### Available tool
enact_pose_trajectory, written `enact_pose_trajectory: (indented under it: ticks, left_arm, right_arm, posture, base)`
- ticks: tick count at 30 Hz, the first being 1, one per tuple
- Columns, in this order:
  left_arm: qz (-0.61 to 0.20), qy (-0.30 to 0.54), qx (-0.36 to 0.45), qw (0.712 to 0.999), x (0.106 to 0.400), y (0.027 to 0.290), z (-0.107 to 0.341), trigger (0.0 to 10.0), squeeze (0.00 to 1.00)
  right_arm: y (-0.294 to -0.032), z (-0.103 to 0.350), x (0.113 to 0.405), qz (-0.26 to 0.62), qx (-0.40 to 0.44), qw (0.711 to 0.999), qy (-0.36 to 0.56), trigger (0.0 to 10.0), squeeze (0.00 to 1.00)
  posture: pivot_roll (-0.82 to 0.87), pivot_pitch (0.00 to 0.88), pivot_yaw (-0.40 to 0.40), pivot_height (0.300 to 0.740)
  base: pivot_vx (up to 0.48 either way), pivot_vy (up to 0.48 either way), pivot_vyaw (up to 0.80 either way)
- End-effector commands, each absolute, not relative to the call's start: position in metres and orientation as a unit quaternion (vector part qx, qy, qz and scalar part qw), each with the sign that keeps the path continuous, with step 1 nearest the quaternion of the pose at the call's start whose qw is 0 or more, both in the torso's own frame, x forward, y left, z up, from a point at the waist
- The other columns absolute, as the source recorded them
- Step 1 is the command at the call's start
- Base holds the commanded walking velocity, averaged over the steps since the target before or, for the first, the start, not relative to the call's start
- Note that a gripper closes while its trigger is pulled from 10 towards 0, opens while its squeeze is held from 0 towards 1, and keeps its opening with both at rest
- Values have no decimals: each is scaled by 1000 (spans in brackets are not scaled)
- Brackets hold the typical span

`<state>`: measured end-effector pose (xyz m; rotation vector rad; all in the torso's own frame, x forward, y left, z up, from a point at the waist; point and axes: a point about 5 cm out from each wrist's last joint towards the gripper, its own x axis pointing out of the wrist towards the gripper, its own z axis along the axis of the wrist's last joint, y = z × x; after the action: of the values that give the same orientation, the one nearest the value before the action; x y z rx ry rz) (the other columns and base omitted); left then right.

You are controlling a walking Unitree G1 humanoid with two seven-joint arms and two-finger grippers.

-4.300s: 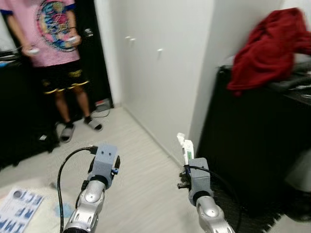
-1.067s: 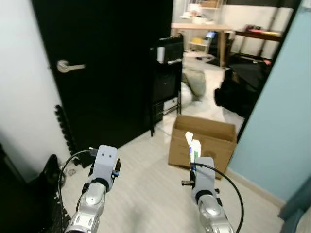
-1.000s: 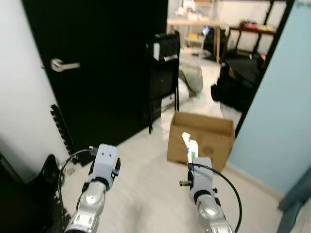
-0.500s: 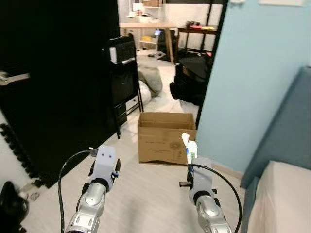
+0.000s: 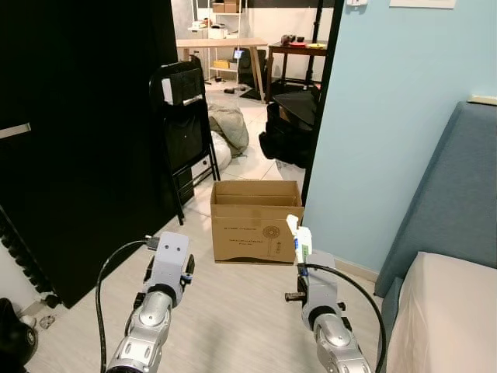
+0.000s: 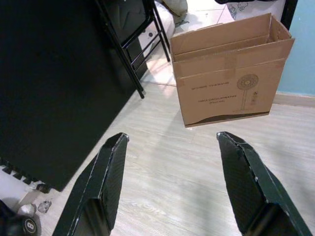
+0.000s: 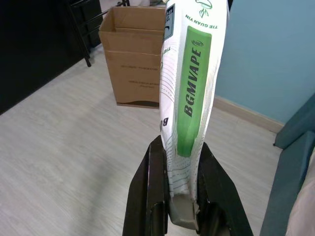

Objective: Clean up the room

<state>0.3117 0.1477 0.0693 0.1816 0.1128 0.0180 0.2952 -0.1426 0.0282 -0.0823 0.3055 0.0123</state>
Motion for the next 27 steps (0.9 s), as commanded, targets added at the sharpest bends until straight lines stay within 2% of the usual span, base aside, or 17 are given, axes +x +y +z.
enact_pose_trajectory:
  ticks: [1, 8, 27]
  left_arm:
    - [15, 65, 88, 994, 310, 154, 66, 10000, 0]
    - [13, 57, 83, 995, 311, 154, 69, 10000, 0]
    - [2, 51, 95, 994, 310, 155, 70, 10000, 0]
  right_arm:
    - [-140, 29, 297, 11, -42, 987, 152, 10000, 0]
    - [-139, 29, 296, 12, -39, 988, 149, 10000, 0]
    - [-137, 29, 296, 15, -35, 989, 146, 10000, 0]
  posture:
    - [-23, 0, 15, 740]
    - [-23, 0, 16, 740]
    - [-15, 0, 21, 740]
  base:
    - [0, 0, 0]
    - [167, 0, 0]
    - [380, 0, 0]
